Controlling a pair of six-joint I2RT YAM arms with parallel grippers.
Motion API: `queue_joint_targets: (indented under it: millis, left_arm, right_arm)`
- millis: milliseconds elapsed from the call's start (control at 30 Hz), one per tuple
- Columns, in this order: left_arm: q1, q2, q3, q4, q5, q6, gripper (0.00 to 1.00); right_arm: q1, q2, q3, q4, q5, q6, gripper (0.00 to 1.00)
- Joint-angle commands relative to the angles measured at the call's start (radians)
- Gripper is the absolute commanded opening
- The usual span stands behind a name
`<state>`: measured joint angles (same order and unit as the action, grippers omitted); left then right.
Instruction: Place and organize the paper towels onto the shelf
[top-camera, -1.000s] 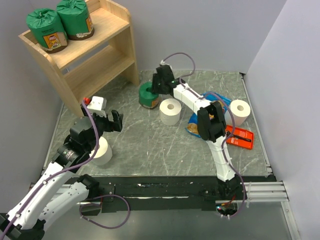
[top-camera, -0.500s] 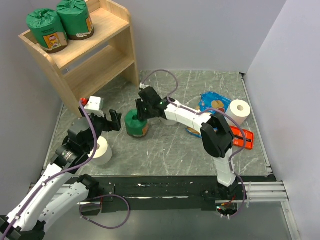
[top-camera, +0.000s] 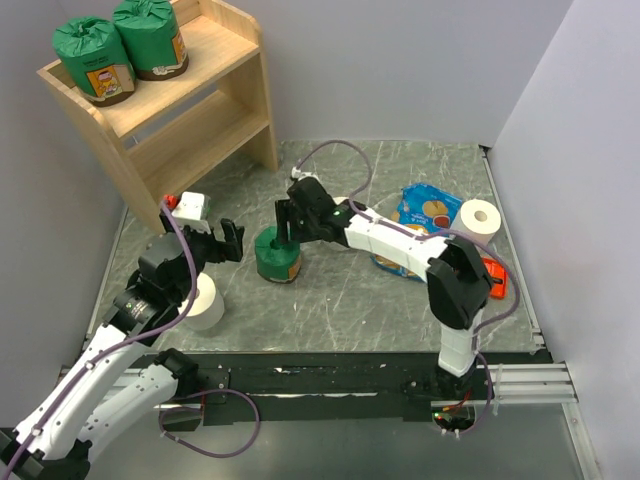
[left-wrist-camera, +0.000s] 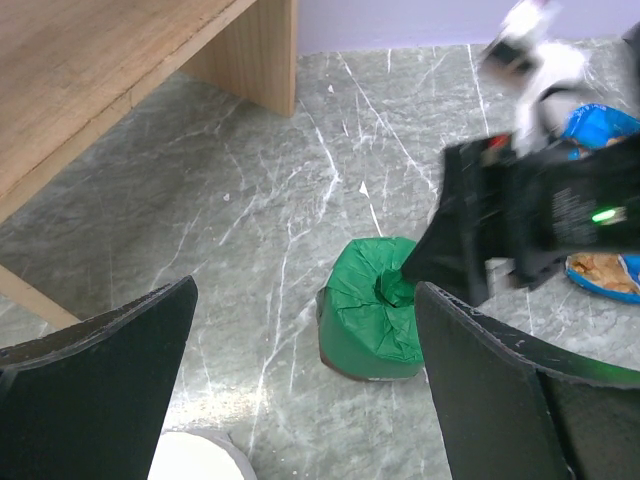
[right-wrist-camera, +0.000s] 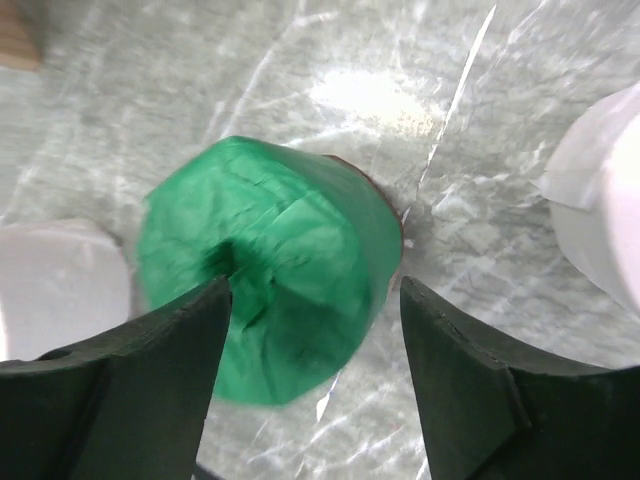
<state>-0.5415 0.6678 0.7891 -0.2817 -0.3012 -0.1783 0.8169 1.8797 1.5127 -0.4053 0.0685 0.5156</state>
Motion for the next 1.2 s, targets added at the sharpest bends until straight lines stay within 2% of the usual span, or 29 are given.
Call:
queue_joint_targets:
  millis: [0,133,267,333,467,567,667,833,1167]
  left_arm:
    - [0.005,0.01,0.006,0.022,0.008,-0.007,0.96]
    - [0.005,0.047,0.015,0.016,0.071,-0.001,0.96]
    - [-0.012,0.168,0.061,-0.02,0.149,0.008,0.98]
    - [-0.031,0.223,0.119,-0.054,0.151,0.013,0.99]
    - [-0.103,0.353,0.186,-0.088,0.125,0.025,0.99]
    - [-0.126,0.438,0.229,-0.114,0.126,0.02,0.97]
    - [-0.159,0.505,0.262,-0.139,0.11,0.019,0.95]
    - [-0.221,0.593,0.312,-0.132,0.08,0.014,0.96]
    - [-0.282,0.811,0.404,-0.191,-0.001,0.043,0.87]
  right_arm:
    - [0.002,-0.17,-0.017,-0.012,0.033,-0.005,0.78]
    - [0.002,-0.313,-0.11,-0.009,0.034,-0.023,0.81]
    - [0.004,-0.523,-0.245,-0.016,0.043,-0.055,0.82]
    - [0.004,-0.608,-0.348,-0.02,0.068,-0.061,0.83]
    - [0.004,-0.88,-0.561,-0.007,0.09,-0.051,0.87]
    - [0.004,-1.044,-0.67,0.005,0.108,-0.035,0.98]
    - [0.004,-1.163,-0.718,-0.018,0.145,-0.025,1.0]
    - [0.004,-1.277,-0.776,-0.059,0.201,-0.015,1.0]
    - [0.004,-1.407,-0.784,-0.13,0.255,-0.037,1.0]
